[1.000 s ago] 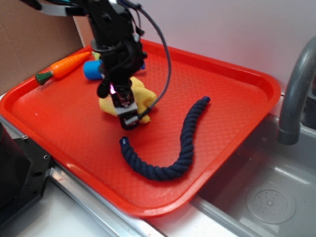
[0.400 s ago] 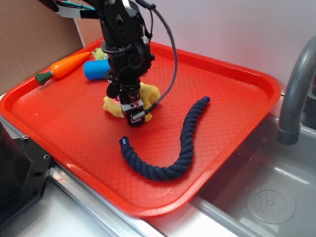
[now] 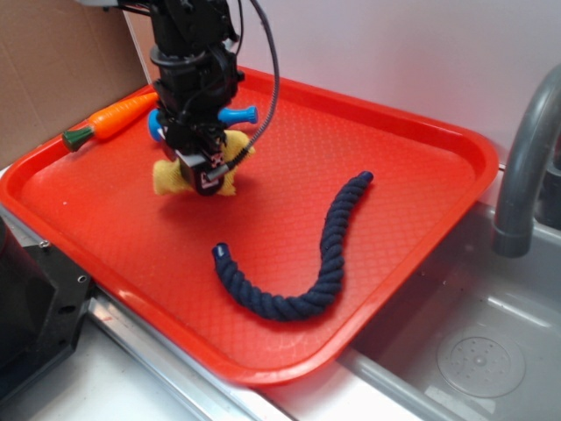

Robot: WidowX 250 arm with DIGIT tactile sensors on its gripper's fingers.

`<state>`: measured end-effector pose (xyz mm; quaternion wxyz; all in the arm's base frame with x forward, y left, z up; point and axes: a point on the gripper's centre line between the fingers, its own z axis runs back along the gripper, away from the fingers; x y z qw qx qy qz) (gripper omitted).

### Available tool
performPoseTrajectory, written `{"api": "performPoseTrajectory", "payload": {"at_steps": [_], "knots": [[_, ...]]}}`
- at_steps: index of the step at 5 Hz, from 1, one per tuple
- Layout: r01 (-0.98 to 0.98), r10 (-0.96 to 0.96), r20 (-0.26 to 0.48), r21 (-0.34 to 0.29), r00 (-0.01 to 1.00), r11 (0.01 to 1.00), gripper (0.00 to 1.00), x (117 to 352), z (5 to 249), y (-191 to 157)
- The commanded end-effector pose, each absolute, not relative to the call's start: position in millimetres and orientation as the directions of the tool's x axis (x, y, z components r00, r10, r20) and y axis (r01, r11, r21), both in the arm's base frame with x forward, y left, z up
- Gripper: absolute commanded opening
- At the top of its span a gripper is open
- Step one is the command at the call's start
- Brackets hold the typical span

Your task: Grab the yellow cloth.

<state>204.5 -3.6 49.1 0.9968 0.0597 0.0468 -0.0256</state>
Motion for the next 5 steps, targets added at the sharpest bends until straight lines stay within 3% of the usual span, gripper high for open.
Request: {"api": "performPoseTrajectory", "payload": {"at_steps": [1, 2, 3, 4, 5], "knots": [[-0.150, 0.153, -0.022, 0.098, 0.988, 0.984, 0.00, 197.5, 105.1, 10.2], [-0.171, 0.170, 0.064, 0.006, 0.983, 0.985, 0.00, 172.0, 153.9, 28.7], [-0.156, 0.161, 0.184, -0.039, 0.970, 0.987, 0.00, 148.3, 200.5, 38.2], [-0.082, 0.088, 0.209, -0.039, 0.974, 0.996, 0.00, 156.5, 231.7, 30.6], [-0.080, 0.078, 0.154, 0.007, 0.985, 0.997, 0.00, 170.2, 224.1, 13.7]]}}
